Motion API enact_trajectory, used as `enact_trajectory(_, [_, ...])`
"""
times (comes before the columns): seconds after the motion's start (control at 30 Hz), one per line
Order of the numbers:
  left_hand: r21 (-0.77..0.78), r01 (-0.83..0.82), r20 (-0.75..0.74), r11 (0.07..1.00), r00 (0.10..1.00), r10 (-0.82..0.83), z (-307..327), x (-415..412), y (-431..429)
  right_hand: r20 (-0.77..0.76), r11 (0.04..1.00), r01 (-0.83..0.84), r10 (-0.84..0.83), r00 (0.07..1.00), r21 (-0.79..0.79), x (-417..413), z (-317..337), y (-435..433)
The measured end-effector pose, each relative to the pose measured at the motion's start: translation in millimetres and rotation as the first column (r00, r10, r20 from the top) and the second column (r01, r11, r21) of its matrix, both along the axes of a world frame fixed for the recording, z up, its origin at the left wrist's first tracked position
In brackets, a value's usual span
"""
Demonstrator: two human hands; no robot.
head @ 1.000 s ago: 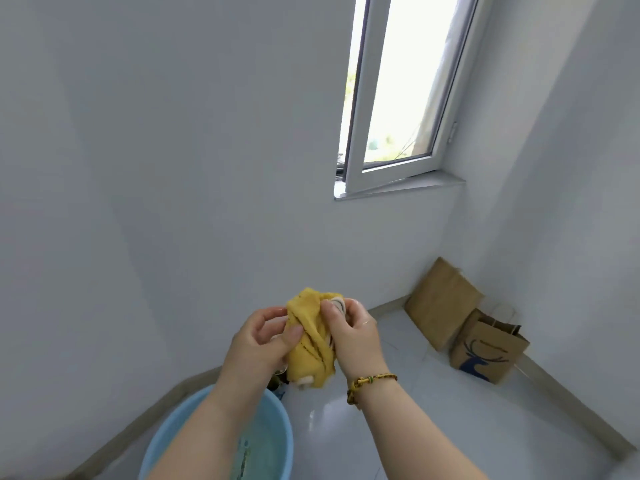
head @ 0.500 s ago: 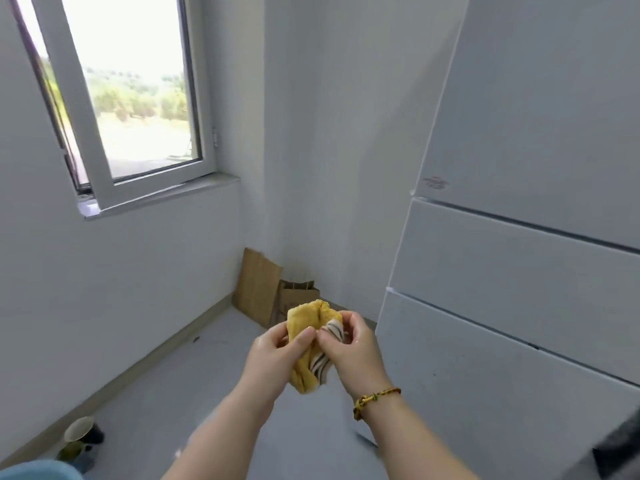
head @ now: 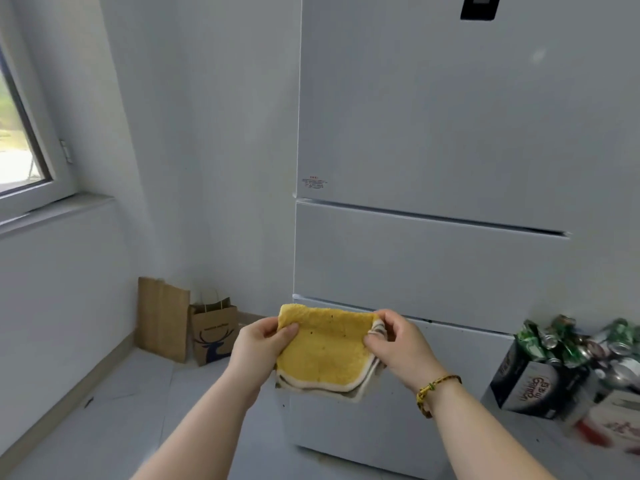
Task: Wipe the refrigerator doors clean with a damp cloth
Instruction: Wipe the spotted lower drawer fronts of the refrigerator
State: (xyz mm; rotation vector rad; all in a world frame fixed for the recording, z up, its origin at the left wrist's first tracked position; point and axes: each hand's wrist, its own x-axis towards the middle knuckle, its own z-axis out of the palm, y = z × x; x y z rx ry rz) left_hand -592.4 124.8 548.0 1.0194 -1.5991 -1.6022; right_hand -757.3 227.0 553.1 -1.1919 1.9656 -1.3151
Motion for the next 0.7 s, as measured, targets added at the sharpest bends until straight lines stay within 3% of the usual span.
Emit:
enact_trajectory(0.1, [0.071, 0.133, -0.038, 0.989, 0.991, -0.13, -0.8, -17.1, -23.4, -0.045, 0.997, 0.08, -0.079, 0.996, 0.019, -10.2, -6.6, -22.9])
enact_trajectory(0.2, [0.099, 0.171, -0.023, 0.98, 0.985, -0.17, -7.3, -28.6, -53.9, -0.286, 0.985, 0.175, -0.172, 0.943, -0.016, -5.7, -11.7, -45.9])
enact_trajectory(0.27, [0.14, 0.174, -0.013, 0.975, 0.985, -0.174, -16.7, -35.8, -75.8, -0.472, 0.995, 0.097, -0.092, 0.877, -0.015, 10.2, -14.8, -66.0])
enact_trajectory(0.33, [0.236, 0.173, -0.034, 0.956, 0.985, -0.17, -26.4, -42.5, -92.3, -0.587, 0.993, 0.011, 0.06, 0.807, 0.117, 25.1, -25.1, -85.3])
enact_trajectory(0.4, [0.33, 0.208, -0.056, 0.921, 0.978, -0.201, -37.8, -50.1, -108.4, -0.628, 0.97, 0.026, 0.135, 0.767, 0.24, 33.2, -47.4, -106.2])
enact_trajectory(0.47, [0.413, 0.26, -0.091, 0.873, 0.965, -0.245, -49.5, -61.4, -124.4, -0.719, 0.943, 0.151, 0.118, 0.685, 0.298, 32.0, -72.4, -125.1])
enact_trajectory(0.53, [0.488, 0.32, -0.139, 0.812, 0.947, -0.29, -60.8, -74.5, -135.4, -0.704, 0.936, 0.221, 0.039, 0.709, 0.275, 25.8, -89.6, -139.4])
enact_trajectory(0.6, [0.532, 0.349, -0.16, 0.772, 0.936, -0.312, -70.5, -88.0, -142.1, -0.665, 0.965, 0.227, -0.084, 0.743, 0.132, 16.1, -109.0, -143.6])
enact_trajectory(0.7, [0.548, 0.322, -0.075, 0.772, 0.938, -0.338, -88.8, -111.2, -155.1, -0.48, 0.961, 0.276, -0.235, 0.845, 0.015, -3.1, -121.9, -145.1])
